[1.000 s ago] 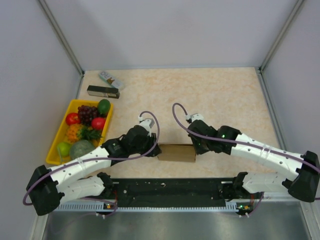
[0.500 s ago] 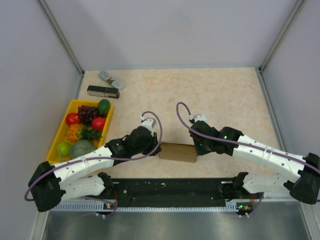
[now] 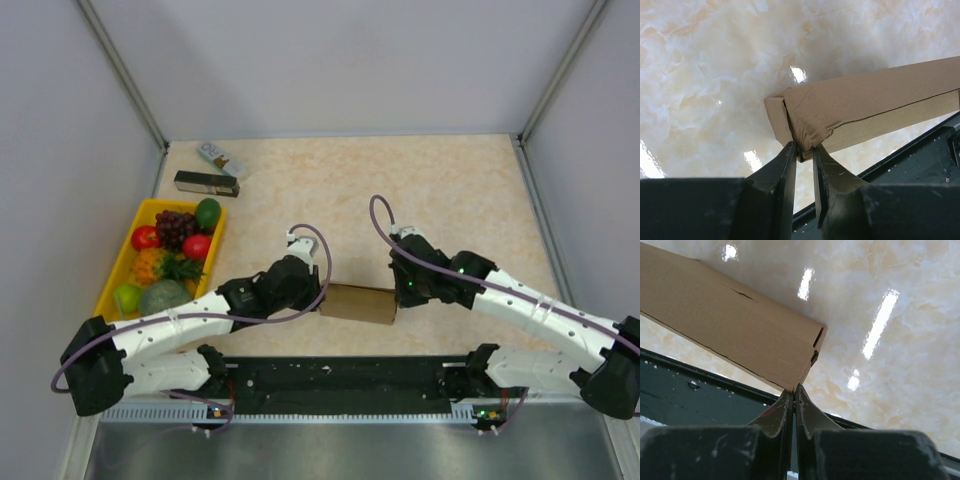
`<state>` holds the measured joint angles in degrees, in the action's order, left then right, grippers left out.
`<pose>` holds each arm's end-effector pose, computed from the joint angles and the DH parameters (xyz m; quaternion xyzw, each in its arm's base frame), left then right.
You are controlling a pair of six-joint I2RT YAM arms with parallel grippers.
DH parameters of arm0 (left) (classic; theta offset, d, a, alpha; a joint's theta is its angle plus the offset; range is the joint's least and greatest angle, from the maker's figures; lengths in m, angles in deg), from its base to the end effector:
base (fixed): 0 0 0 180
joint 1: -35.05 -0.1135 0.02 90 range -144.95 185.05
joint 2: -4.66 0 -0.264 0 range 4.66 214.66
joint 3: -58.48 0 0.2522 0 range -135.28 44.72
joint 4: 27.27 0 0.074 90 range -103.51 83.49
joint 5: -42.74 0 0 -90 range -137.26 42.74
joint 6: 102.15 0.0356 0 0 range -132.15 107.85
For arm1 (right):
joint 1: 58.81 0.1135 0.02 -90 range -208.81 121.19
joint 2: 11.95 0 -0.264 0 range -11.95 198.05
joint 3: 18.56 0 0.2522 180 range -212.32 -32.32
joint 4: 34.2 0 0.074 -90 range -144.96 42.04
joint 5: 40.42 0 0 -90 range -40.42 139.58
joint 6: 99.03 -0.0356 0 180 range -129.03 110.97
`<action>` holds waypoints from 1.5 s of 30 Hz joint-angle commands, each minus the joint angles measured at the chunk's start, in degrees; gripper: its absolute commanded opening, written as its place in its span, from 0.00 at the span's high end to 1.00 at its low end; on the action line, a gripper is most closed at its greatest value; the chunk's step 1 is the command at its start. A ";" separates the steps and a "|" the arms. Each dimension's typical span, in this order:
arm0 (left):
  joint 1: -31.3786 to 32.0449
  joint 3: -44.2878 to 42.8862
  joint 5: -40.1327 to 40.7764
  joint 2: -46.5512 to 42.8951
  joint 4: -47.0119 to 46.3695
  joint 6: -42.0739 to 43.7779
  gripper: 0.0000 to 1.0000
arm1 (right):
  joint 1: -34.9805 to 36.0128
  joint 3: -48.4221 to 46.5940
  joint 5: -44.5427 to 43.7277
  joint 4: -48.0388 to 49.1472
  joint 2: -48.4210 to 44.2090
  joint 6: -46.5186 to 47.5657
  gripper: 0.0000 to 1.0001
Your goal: Fold the paper box
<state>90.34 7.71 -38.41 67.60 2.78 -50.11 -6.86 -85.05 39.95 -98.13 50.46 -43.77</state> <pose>0.1339 -0.1837 0.2221 0.1064 0.9059 -0.2450 0.3286 0.1305 0.1570 0.2711 -0.1224 0.9546 0.1189 0.2441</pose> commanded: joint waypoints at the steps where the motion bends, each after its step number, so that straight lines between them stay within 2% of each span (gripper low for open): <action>1: 0.96 0.45 3.99 3.77 6.64 1.66 0.77 | -1.84 0.17 5.41 5.44 -1.77 -1.29 1.00; 17: 2.28 -0.07 5.13 4.48 7.17 1.65 0.78 | -3.87 2.72 6.11 5.26 -2.12 -1.03 1.00; 45: 3.16 -0.34 5.92 4.83 7.79 1.57 0.77 | -5.62 0.79 7.26 4.65 -3.26 -2.17 1.00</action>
<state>93.25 5.65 -33.58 69.70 3.68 -49.69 -12.22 -82.55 45.42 -96.12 48.54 -44.93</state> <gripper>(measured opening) 0.230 0.006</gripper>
